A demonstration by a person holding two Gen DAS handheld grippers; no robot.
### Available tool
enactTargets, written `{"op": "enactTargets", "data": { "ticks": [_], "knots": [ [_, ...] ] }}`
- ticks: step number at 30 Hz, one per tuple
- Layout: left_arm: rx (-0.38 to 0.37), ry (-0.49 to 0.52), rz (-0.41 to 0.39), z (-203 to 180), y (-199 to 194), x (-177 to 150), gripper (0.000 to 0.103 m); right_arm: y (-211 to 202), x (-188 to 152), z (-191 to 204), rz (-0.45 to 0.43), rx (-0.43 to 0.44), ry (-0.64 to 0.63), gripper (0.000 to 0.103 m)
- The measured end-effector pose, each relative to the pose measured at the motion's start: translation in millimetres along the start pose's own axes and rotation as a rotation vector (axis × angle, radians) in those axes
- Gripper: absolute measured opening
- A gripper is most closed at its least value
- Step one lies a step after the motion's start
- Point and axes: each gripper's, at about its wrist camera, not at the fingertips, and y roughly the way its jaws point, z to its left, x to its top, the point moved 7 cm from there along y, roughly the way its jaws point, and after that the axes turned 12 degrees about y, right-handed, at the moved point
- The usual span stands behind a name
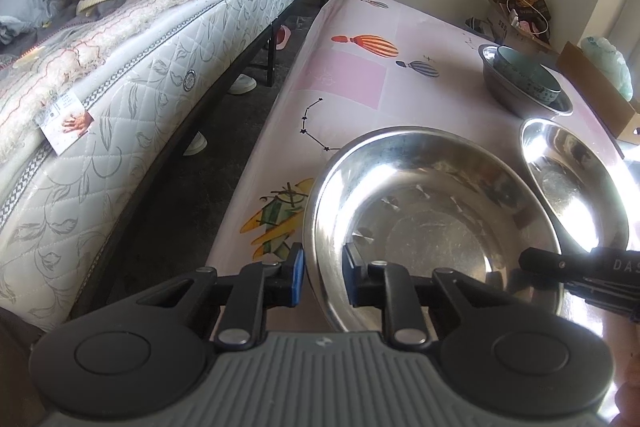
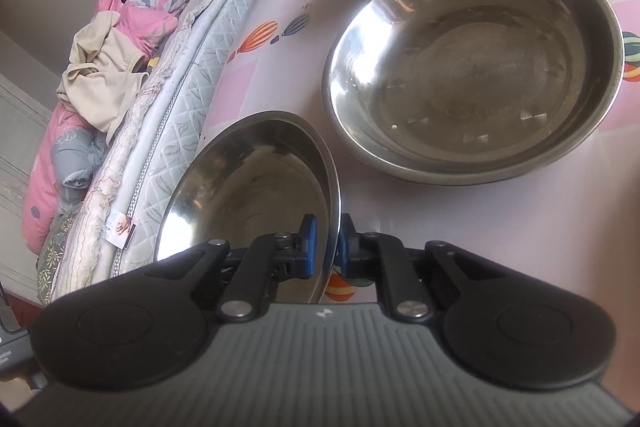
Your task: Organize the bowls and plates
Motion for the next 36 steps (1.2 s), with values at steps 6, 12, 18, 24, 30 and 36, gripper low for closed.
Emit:
{"op": "enactTargets", "data": {
  "ticks": [6, 12, 18, 24, 30, 36],
  "knots": [
    [-0.021, 0.005, 0.007, -2.6, -4.8, -3.6, 0.021, -2.3, -2.2, 0.0, 0.002, -0.006, -0.004, 0.011],
    [-0.049, 0.015, 0.020, -5.9, -9.9, -9.9, 0.021, -7.8, -7.2, -1.5, 0.007, -0.011, -0.006, 0.012],
    [-0.083, 0.018, 0.030, -8.0, -14.8, -17.1, 0.021, -13.4, -11.3, -3.6, 0.003, -0.020, -0.018, 0.012],
    [-0.072, 0.016, 0.010, -4.3, -16.5, -13.9, 0.025, -16.2, -11.9, -7.8, -0.007, -0.029, -0.037, 0.012],
    [-0.034, 0.042, 0.030, -3.9, -1.2, -10.8, 0.030, -15.8, -9.0, -9.9, -0.024, -0.038, -0.041, 0.012],
    [-0.026, 0.061, 0.033, -9.9, -1.8, -14.7, 0.015, -15.6, -5.9, -9.3, -0.039, -0.054, -0.069, 0.011]
  ]
}}
